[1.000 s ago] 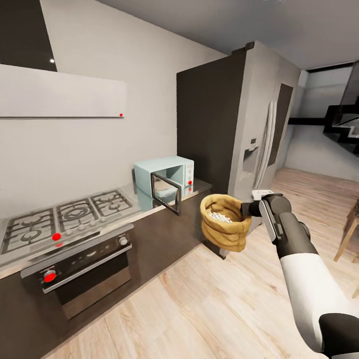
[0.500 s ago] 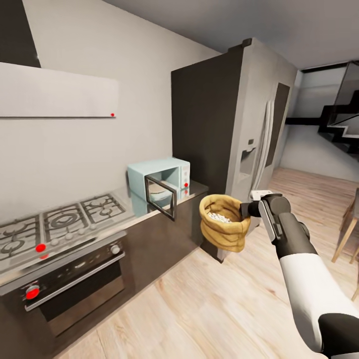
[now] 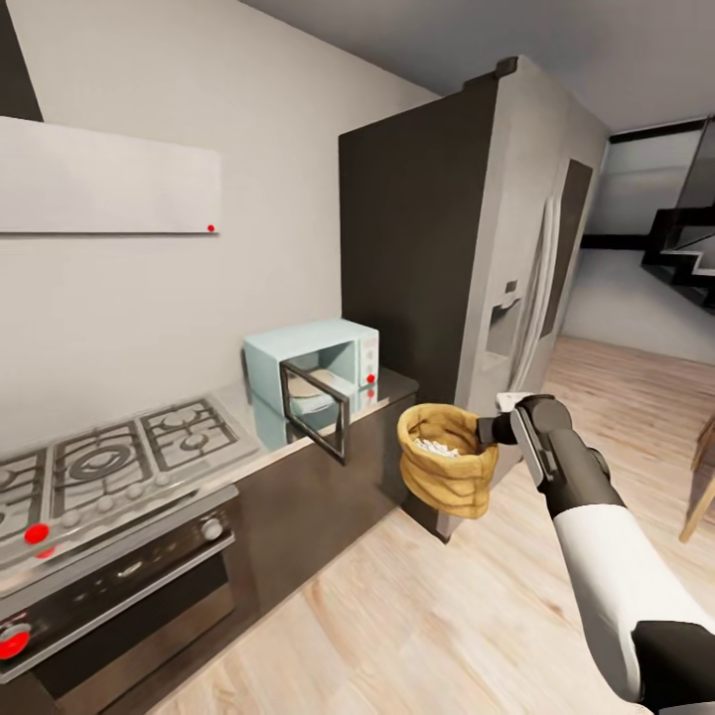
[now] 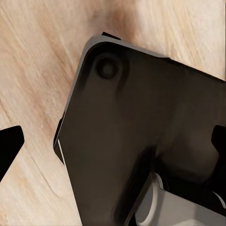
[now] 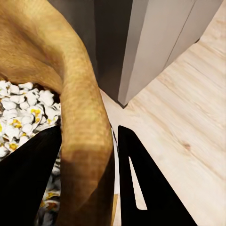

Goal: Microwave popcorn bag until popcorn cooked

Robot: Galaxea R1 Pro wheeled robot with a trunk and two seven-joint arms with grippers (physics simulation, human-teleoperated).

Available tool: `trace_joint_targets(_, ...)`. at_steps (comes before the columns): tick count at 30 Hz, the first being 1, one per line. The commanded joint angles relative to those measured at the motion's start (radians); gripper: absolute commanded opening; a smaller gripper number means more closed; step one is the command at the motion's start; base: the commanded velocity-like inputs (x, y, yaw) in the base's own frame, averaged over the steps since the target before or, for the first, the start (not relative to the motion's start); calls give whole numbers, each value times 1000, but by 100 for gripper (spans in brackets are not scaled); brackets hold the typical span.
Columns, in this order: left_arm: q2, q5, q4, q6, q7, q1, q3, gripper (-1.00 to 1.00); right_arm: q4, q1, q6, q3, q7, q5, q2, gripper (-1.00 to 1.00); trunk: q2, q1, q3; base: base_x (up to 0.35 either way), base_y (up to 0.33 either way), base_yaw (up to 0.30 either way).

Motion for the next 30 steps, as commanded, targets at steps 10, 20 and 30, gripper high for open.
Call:
trace_joint_targets(10, -4, 3, -1, -2, 2, 0, 1, 100, -1, -1, 4, -1, 3, -2, -1, -100, -2, 1, -2, 295, -197, 0)
trace_joint_targets(20, -2, 3, -2, -8, 1, 0, 3, 100, -48, -1, 4, 8, 9, -8, 22, -100, -2, 1, -2, 147, -199, 0)
trace_joint_targets(30, -1, 3, -2, -10, 0, 0, 3, 100, -40, -1, 4, 8, 10, -9, 38, -100, -2, 1, -3, 3, -3, 196)
